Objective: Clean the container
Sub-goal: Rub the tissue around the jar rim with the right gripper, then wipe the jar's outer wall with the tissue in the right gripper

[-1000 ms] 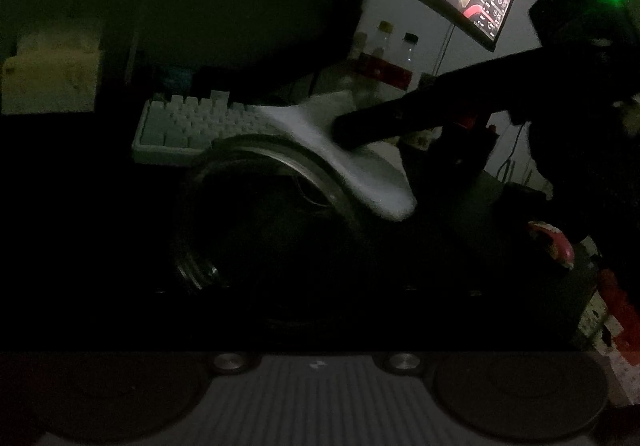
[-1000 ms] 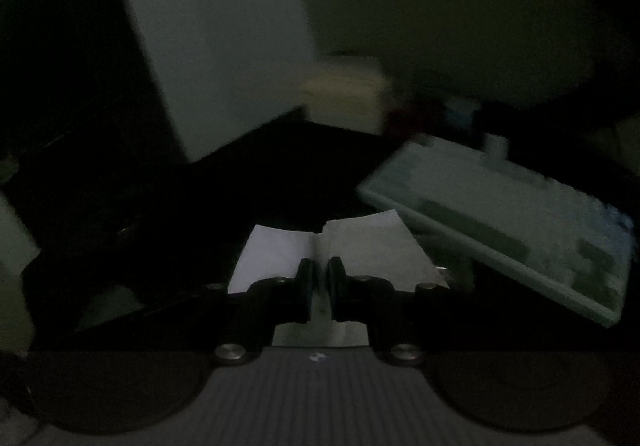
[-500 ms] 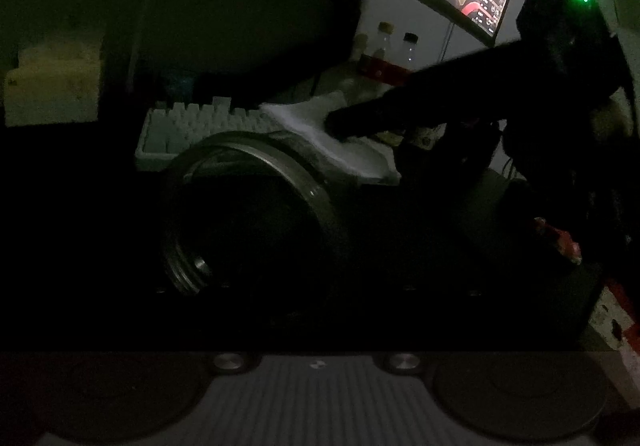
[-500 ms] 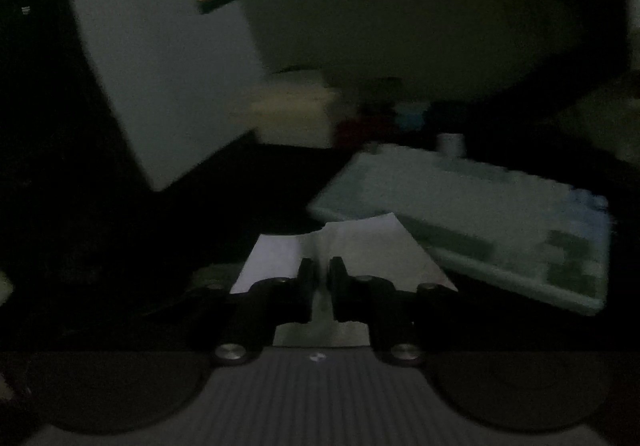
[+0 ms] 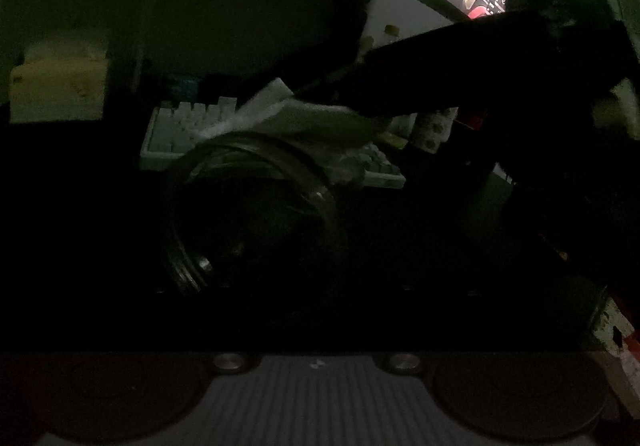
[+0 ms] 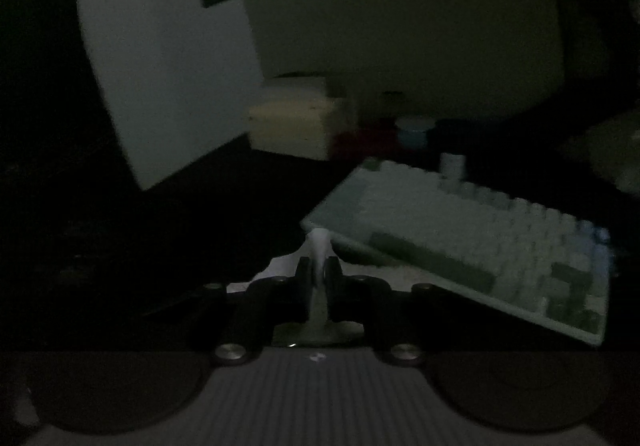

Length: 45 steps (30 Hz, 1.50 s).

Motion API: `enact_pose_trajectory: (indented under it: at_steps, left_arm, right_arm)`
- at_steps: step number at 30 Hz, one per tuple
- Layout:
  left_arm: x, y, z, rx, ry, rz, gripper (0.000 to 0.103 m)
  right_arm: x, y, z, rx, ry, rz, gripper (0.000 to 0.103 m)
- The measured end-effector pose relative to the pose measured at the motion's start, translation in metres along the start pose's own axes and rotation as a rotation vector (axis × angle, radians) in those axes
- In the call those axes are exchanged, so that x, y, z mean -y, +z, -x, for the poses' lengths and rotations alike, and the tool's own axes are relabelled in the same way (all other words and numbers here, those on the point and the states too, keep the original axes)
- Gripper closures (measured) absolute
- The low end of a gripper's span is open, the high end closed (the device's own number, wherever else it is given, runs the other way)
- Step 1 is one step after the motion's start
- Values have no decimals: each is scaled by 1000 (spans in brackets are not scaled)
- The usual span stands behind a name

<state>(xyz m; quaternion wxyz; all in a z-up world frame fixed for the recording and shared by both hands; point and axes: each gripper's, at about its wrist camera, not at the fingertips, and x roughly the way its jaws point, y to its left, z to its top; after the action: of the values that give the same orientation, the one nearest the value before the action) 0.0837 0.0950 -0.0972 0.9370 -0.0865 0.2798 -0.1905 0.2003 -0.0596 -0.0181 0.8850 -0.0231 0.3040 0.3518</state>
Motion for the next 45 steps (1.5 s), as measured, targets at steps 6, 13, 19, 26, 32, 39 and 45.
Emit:
enact_pose_trajectory:
  at_steps: [6,13,19,26,32,39,45]
  left_arm:
    - [-8,-1,2,92,-132,50,95]
    - [-28,3,3,103,-479,195,97]
    - [0,1,3,77,-390,17,86]
    - [15,-3,-13,-52,-255,-76,73]
    - [12,-3,-17,-73,-192,-74,64]
    - [10,-4,-12,-72,-182,-60,63]
    - [7,-3,-8,-66,-152,-51,55]
  right_arm:
    - [12,-6,26,26,12,-43,94]
    - [17,-29,60,37,93,-122,94]
    - [6,-44,66,33,111,-93,94]
    - [10,-42,58,40,34,-65,94]
    - [-9,-47,62,55,105,-49,94]
    - [-10,-43,61,41,76,-23,94]
    - [7,-40,57,47,-28,-92,94]
